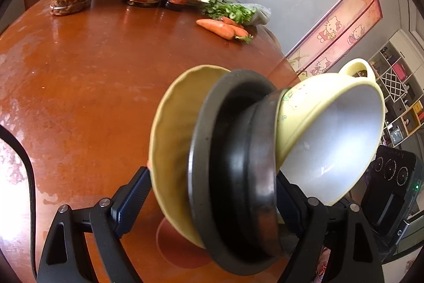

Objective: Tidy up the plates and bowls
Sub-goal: 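Lower the combined stack onto the table and open the left gripper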

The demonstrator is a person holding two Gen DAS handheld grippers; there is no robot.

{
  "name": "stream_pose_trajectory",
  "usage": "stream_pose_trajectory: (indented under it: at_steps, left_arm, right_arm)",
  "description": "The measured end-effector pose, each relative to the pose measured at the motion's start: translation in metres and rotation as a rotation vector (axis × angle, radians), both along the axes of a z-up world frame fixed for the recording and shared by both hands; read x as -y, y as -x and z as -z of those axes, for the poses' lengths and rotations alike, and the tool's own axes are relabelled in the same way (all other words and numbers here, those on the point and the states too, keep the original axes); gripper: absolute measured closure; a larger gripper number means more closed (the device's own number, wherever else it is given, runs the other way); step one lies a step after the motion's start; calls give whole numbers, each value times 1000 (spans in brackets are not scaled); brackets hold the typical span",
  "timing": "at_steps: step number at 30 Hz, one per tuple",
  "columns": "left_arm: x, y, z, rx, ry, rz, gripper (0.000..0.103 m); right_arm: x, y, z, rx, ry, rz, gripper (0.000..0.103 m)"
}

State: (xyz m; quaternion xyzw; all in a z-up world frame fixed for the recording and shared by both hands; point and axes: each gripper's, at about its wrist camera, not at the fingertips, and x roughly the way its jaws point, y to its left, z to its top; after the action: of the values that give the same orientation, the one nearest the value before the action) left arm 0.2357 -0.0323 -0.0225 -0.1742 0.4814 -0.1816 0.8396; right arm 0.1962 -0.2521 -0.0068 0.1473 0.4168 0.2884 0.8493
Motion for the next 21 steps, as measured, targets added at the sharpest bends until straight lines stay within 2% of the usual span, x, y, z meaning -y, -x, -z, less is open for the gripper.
stream_pose_trajectory:
  at_steps: [7, 12, 15, 21]
  left_arm:
    - [-9, 7, -8, 34, 6, -13, 16]
    - [-13, 16, -17, 65, -17, -29, 16]
    - [-15, 26, -24, 91, -40, -53, 16]
    - [-13, 51, -42, 174, -157, -98, 16]
  right_arm:
    - [-3, 2, -6, 13, 14, 16, 24]
    - [-2, 5, -12, 30, 29, 30, 24]
    - [0, 9, -17, 45, 35, 44, 23]
    - [6, 22, -24, 78, 43, 75, 23]
